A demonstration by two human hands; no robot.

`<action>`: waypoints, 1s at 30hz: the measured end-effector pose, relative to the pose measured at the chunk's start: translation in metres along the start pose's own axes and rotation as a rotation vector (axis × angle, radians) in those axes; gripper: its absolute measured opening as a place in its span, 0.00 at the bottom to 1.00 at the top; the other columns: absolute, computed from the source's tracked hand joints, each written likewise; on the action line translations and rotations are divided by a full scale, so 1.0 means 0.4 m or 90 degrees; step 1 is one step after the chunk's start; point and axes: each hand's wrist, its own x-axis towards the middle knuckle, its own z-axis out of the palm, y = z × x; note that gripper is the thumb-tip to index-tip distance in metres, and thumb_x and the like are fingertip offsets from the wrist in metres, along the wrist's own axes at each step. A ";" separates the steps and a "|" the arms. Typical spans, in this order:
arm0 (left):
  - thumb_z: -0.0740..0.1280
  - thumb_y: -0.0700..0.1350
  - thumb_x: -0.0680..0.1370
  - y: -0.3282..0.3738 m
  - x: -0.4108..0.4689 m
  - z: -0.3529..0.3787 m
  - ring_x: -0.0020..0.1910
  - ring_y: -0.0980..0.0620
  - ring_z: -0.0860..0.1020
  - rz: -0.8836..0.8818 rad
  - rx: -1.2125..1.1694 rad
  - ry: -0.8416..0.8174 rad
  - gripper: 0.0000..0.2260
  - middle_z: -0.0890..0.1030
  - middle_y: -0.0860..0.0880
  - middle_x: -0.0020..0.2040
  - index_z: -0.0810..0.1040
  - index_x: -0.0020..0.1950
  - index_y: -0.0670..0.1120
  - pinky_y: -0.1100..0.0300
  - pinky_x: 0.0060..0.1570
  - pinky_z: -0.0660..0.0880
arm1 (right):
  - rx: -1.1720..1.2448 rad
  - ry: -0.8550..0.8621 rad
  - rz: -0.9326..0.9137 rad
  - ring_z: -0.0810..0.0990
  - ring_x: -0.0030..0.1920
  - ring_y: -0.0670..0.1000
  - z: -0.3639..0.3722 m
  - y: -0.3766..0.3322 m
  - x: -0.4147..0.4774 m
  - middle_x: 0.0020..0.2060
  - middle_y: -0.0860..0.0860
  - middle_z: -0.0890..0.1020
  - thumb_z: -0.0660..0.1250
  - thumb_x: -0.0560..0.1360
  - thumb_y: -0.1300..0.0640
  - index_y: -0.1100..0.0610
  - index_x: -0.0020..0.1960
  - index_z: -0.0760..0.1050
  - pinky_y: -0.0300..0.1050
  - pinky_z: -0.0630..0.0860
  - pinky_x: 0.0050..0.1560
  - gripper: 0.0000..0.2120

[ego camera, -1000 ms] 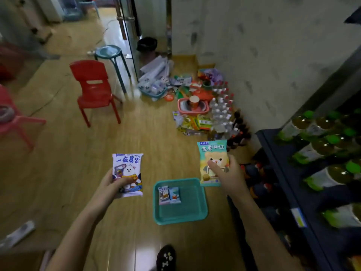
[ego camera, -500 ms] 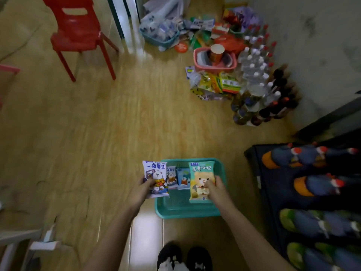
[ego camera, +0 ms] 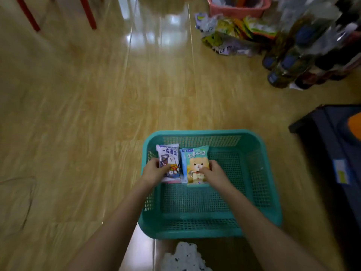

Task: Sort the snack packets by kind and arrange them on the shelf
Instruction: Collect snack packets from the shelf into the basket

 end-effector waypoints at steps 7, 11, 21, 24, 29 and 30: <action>0.66 0.48 0.76 -0.029 0.039 0.060 0.52 0.39 0.78 0.076 0.283 0.163 0.14 0.80 0.39 0.52 0.72 0.53 0.38 0.53 0.45 0.71 | -0.082 0.115 -0.040 0.80 0.50 0.59 0.054 0.048 0.070 0.54 0.58 0.79 0.66 0.75 0.56 0.61 0.58 0.69 0.56 0.78 0.51 0.15; 0.60 0.44 0.78 -0.001 0.013 0.058 0.57 0.40 0.75 0.092 0.514 0.164 0.12 0.76 0.40 0.58 0.67 0.57 0.39 0.50 0.48 0.71 | -0.284 0.173 -0.057 0.75 0.53 0.57 0.026 0.034 0.040 0.55 0.56 0.76 0.65 0.74 0.47 0.60 0.56 0.68 0.48 0.71 0.46 0.19; 0.58 0.45 0.79 0.569 -0.467 -0.299 0.49 0.41 0.79 0.318 0.574 0.158 0.10 0.81 0.42 0.50 0.76 0.52 0.43 0.49 0.44 0.76 | -0.270 0.274 -0.215 0.79 0.51 0.54 -0.472 -0.367 -0.562 0.52 0.52 0.80 0.63 0.76 0.56 0.54 0.54 0.77 0.51 0.76 0.51 0.08; 0.58 0.49 0.79 0.852 -0.727 -0.432 0.49 0.42 0.80 0.389 0.600 0.198 0.11 0.82 0.45 0.51 0.76 0.53 0.45 0.52 0.43 0.77 | -0.293 0.368 -0.240 0.78 0.52 0.55 -0.686 -0.530 -0.895 0.52 0.51 0.80 0.64 0.76 0.54 0.52 0.55 0.76 0.49 0.76 0.47 0.09; 0.60 0.52 0.79 1.259 -1.155 -0.590 0.47 0.42 0.80 0.480 0.565 0.210 0.11 0.83 0.46 0.49 0.77 0.52 0.46 0.51 0.43 0.77 | -0.250 0.490 -0.208 0.78 0.51 0.53 -0.945 -0.714 -1.456 0.54 0.49 0.80 0.63 0.77 0.53 0.51 0.57 0.76 0.47 0.76 0.45 0.10; 0.60 0.52 0.78 1.318 -1.228 -0.608 0.46 0.42 0.80 0.503 0.555 0.213 0.11 0.83 0.47 0.48 0.77 0.51 0.47 0.51 0.42 0.77 | -0.230 0.509 -0.203 0.78 0.51 0.52 -0.976 -0.733 -1.554 0.54 0.49 0.80 0.63 0.77 0.53 0.51 0.58 0.76 0.47 0.76 0.45 0.10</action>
